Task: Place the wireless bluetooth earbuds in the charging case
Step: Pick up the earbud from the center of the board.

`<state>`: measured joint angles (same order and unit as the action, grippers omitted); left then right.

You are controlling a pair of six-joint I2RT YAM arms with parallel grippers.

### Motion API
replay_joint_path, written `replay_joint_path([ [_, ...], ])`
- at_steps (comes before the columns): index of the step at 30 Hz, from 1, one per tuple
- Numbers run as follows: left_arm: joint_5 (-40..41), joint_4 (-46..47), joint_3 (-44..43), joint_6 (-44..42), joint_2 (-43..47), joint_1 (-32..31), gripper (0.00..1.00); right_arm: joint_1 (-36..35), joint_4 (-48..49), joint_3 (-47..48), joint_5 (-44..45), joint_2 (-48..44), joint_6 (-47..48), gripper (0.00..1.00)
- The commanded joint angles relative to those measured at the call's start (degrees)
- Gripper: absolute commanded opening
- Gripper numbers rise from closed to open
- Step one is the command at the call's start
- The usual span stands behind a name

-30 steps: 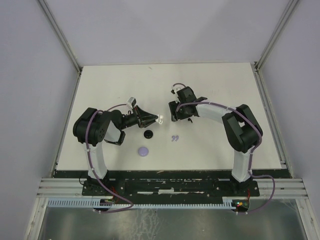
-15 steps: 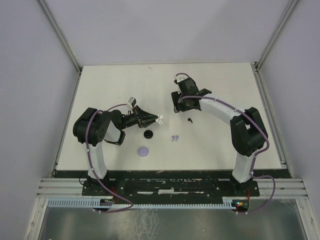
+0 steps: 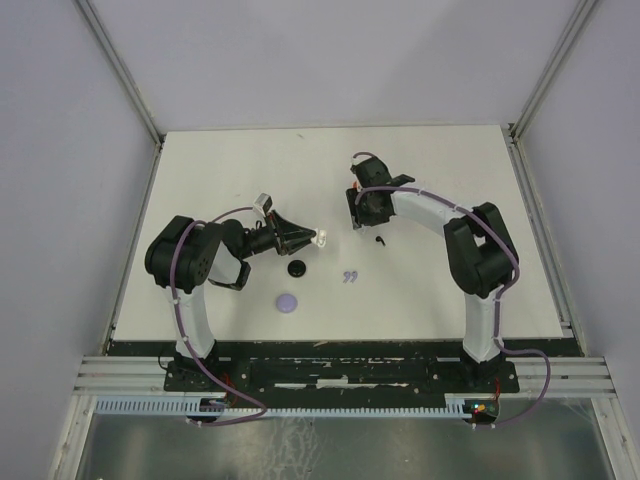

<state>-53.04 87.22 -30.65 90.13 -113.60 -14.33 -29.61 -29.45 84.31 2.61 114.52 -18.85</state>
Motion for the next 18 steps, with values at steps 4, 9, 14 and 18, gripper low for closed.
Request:
replay_joint_path([
  [4, -0.85, 8.43, -0.41, 1.93, 1.89, 0.21, 0.03, 0.46, 0.09, 4.37, 0.20, 2.39, -0.47, 0.57],
  [9, -0.84, 8.45, -0.40, 1.98, 1.79, 0.22, 0.03, 0.71, 0.10, 5.12, 0.07, 3.73, -0.72, 0.55],
  [14, -0.93, 8.58, -0.37, 1.98, 1.64, 0.26, 0.03, 0.90, 0.10, 5.64, 0.11, 4.60, -0.84, 0.54],
  [18, -0.94, 8.59, -0.39, 1.94, 1.58, 0.26, 0.03, 1.23, 0.01, 5.94, -0.04, 5.13, -0.66, 0.53],
])
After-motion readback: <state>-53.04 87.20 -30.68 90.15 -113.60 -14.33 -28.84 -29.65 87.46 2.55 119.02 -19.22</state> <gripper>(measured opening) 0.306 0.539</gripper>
